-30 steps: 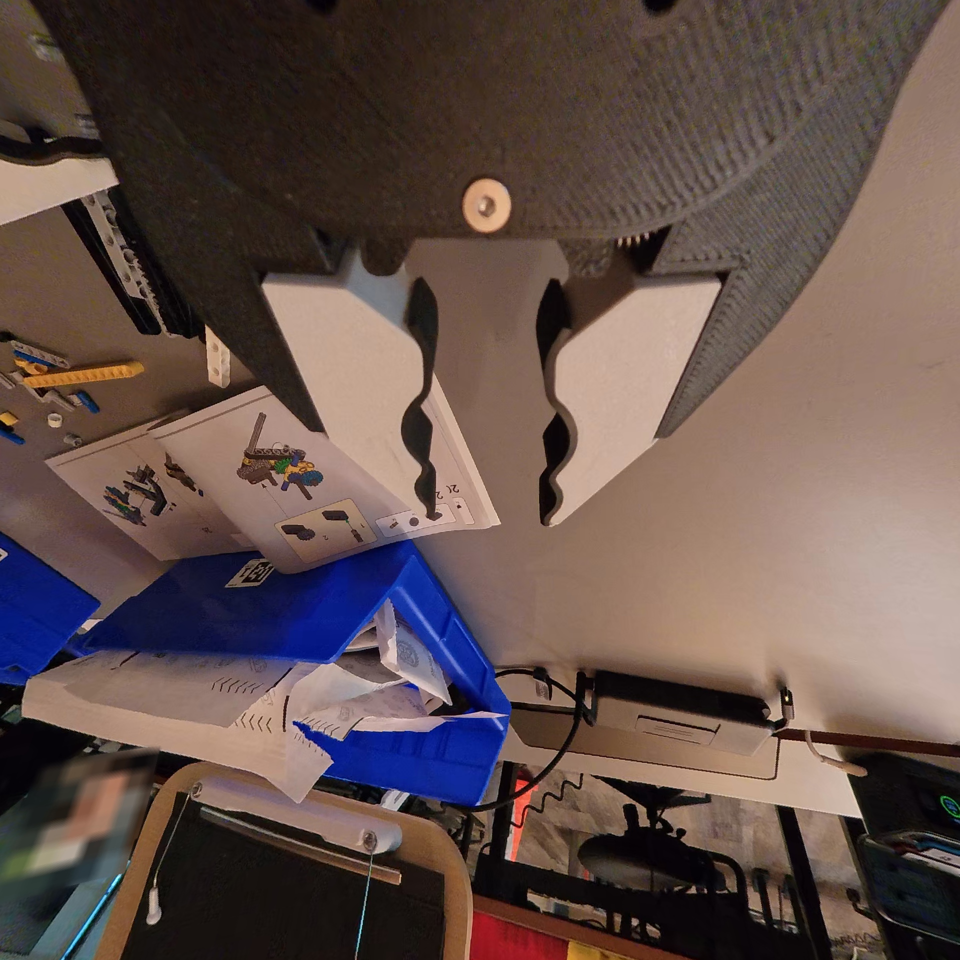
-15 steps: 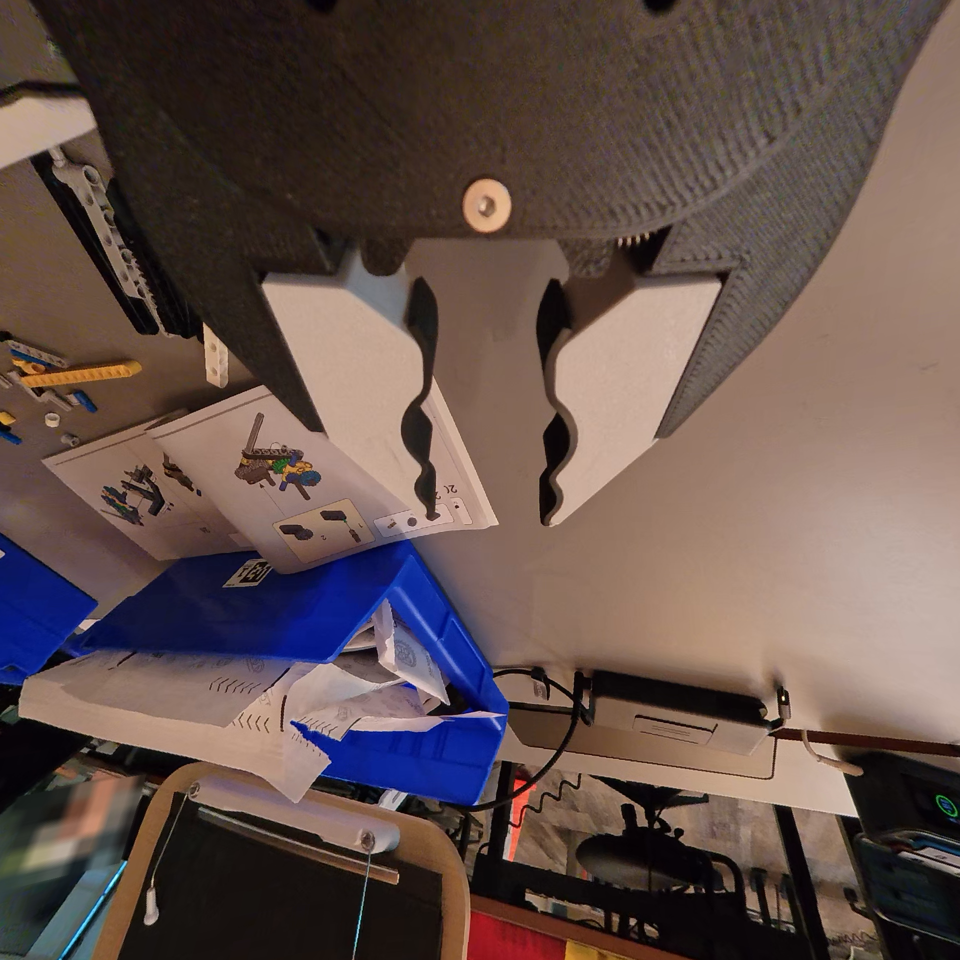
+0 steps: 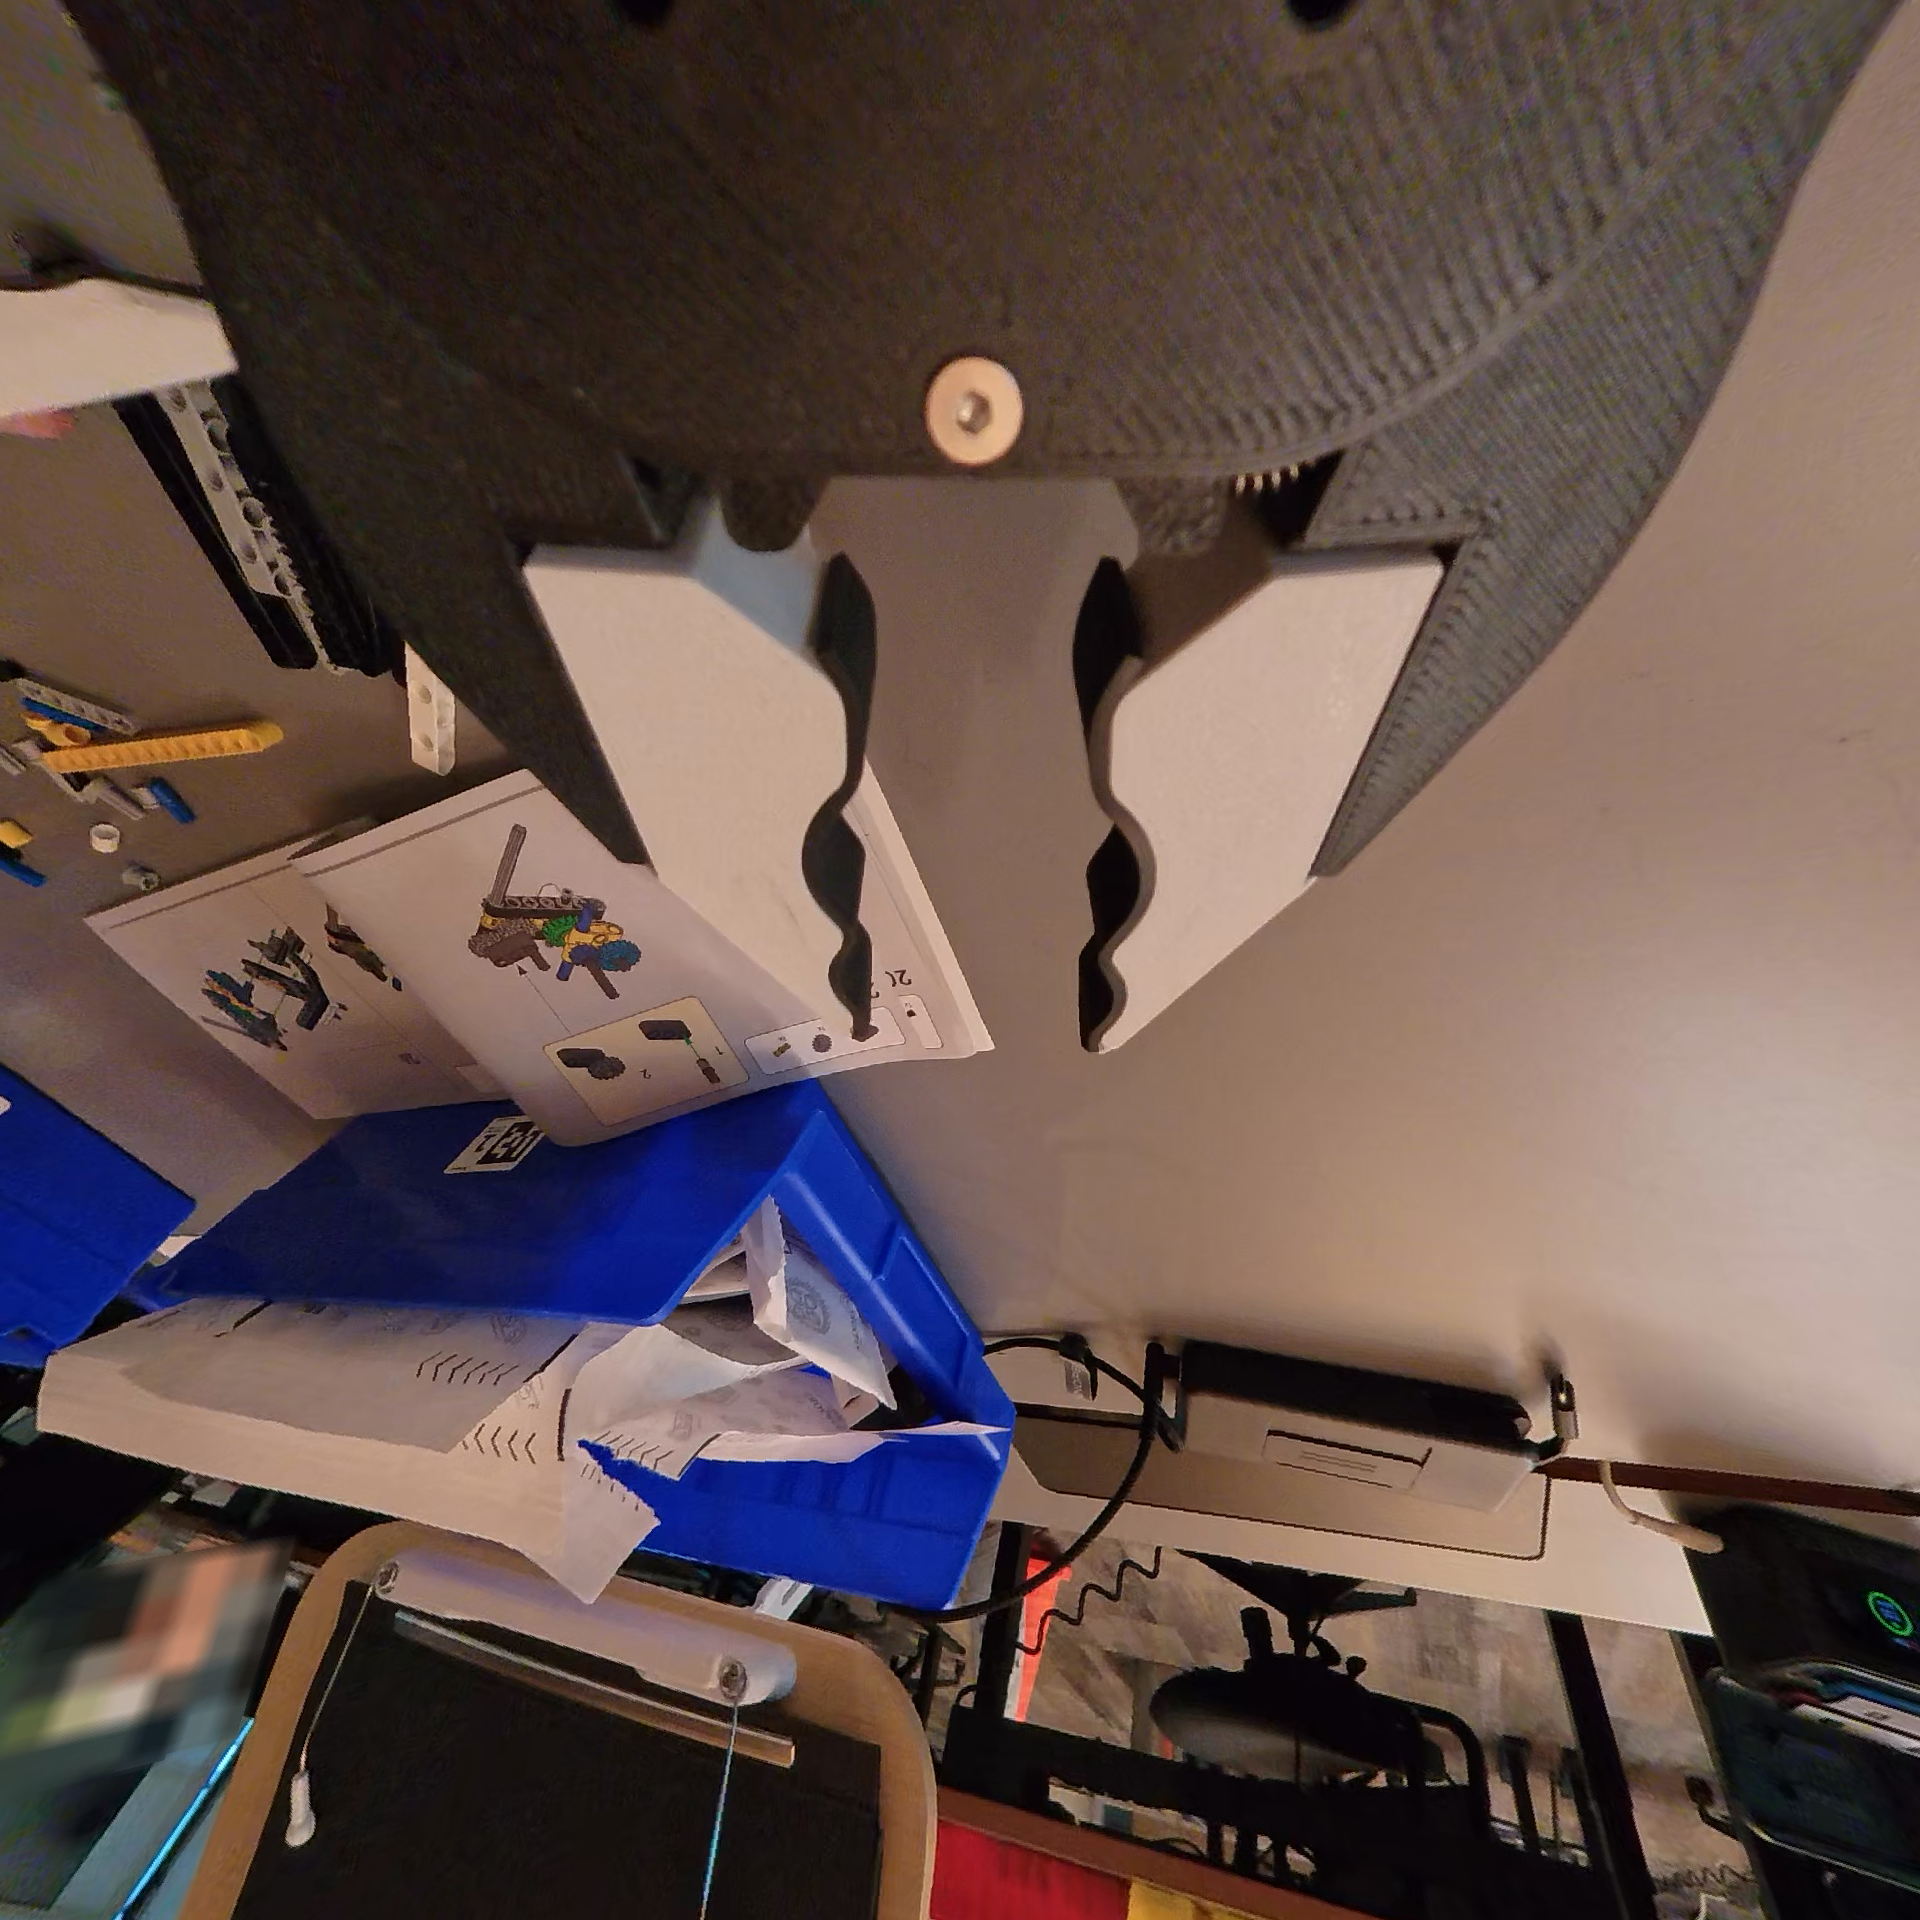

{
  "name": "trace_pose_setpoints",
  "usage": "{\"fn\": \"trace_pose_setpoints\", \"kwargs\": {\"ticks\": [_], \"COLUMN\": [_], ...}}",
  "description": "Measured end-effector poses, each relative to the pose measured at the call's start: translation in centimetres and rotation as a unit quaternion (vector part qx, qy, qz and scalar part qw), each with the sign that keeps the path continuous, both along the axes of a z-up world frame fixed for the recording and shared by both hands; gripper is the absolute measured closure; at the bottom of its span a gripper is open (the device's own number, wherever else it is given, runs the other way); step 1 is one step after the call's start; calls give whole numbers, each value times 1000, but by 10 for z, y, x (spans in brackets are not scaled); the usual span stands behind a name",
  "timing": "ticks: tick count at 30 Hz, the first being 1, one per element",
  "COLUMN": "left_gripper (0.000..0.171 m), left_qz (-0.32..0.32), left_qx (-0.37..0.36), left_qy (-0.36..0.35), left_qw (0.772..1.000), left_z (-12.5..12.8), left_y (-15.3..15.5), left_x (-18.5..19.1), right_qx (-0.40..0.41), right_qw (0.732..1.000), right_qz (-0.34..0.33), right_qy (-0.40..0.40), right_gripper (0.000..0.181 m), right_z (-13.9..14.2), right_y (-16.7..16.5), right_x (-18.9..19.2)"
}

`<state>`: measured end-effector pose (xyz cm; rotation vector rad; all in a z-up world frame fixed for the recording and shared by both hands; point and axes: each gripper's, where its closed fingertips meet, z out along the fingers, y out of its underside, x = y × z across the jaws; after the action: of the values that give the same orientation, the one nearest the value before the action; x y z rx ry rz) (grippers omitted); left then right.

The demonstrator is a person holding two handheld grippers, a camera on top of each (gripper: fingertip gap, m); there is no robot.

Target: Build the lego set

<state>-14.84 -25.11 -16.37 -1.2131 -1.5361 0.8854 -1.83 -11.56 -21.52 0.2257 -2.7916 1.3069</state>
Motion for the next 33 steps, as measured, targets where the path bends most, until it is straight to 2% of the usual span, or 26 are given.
{"fn": "trace_pose_setpoints", "kwargs": {"ticks": [33], "left_gripper": [134], "left_qz": [0], "left_qx": [3], "left_qy": [-2], "left_qw": [1000], "left_z": [-2], "left_y": [0], "left_x": [0], "right_qx": [7], "right_qw": [1000], "right_qz": [-7], "right_qy": [-3], "right_gripper": [143], "right_z": [-6], "right_y": [-2], "right_x": [5]}}
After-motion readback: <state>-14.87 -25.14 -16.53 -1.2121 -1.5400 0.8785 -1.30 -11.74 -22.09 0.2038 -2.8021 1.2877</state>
